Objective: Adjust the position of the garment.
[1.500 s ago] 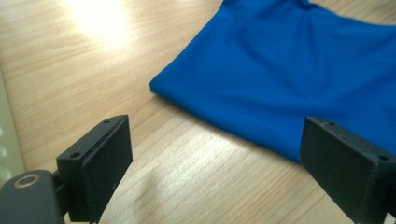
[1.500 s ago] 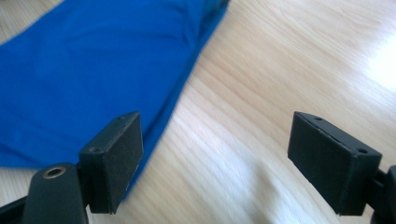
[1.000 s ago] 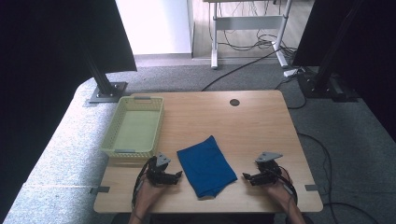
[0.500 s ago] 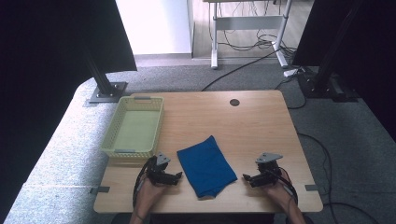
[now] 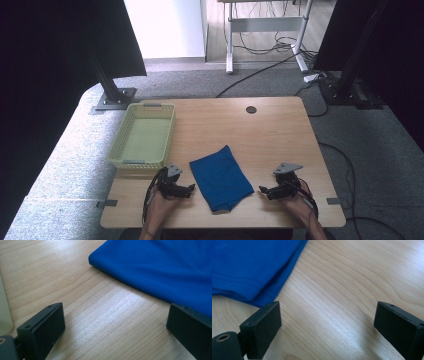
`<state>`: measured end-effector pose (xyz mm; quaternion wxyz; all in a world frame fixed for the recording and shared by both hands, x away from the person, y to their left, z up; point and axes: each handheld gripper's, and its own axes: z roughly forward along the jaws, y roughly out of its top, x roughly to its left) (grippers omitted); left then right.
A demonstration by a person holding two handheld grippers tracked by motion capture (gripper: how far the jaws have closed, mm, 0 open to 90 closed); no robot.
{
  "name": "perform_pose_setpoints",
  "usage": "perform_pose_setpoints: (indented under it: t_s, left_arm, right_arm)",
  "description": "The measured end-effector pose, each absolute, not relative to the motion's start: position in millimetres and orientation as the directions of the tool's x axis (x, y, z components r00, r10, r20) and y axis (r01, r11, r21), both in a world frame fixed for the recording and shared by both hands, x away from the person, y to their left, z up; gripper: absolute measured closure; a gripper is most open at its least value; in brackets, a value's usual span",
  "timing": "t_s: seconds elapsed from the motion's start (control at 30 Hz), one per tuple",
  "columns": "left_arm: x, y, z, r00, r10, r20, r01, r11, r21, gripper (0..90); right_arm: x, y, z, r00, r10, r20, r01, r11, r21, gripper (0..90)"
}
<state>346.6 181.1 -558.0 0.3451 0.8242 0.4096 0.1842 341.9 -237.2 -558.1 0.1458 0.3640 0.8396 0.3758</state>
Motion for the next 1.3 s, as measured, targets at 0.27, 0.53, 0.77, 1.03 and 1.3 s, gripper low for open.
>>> perform_pose_setpoints:
  t_s: [0.27, 0.53, 0.77, 1.03, 1.3]
  left_arm:
    - [347.0, 180.9, -558.0, 0.595, 0.804, 0.021, 0.549, -0.425, 0.72, 1.8]
    - [346.4, 181.3, -558.0, 0.583, 0.812, 0.021, 0.554, -0.417, 0.72, 1.9]
    - [346.3, 181.3, -558.0, 0.582, 0.813, 0.021, 0.555, -0.416, 0.72, 1.9]
    - [346.3, 181.3, -558.0, 0.582, 0.813, 0.021, 0.555, -0.416, 0.72, 1.9]
    - [346.3, 181.3, -558.0, 0.583, 0.813, 0.021, 0.555, -0.417, 0.72, 1.9]
  right_arm:
    - [343.9, -226.6, -550.7, -0.733, 0.679, 0.034, 0.472, 0.472, 0.744, 7.8]
    - [348.1, -207.2, -541.8, -0.784, 0.621, 0.017, 0.418, 0.506, 0.754, 8.8]
    - [349.8, -190.0, -534.2, -0.819, 0.574, 0.001, 0.372, 0.53, 0.762, 9.3]
    - [351.8, -167.0, -528.2, -0.863, 0.505, -0.011, 0.321, 0.565, 0.76, 9.5]
    - [351.4, -142.9, -531.1, -0.898, 0.439, -0.019, 0.28, 0.605, 0.745, 9.5]
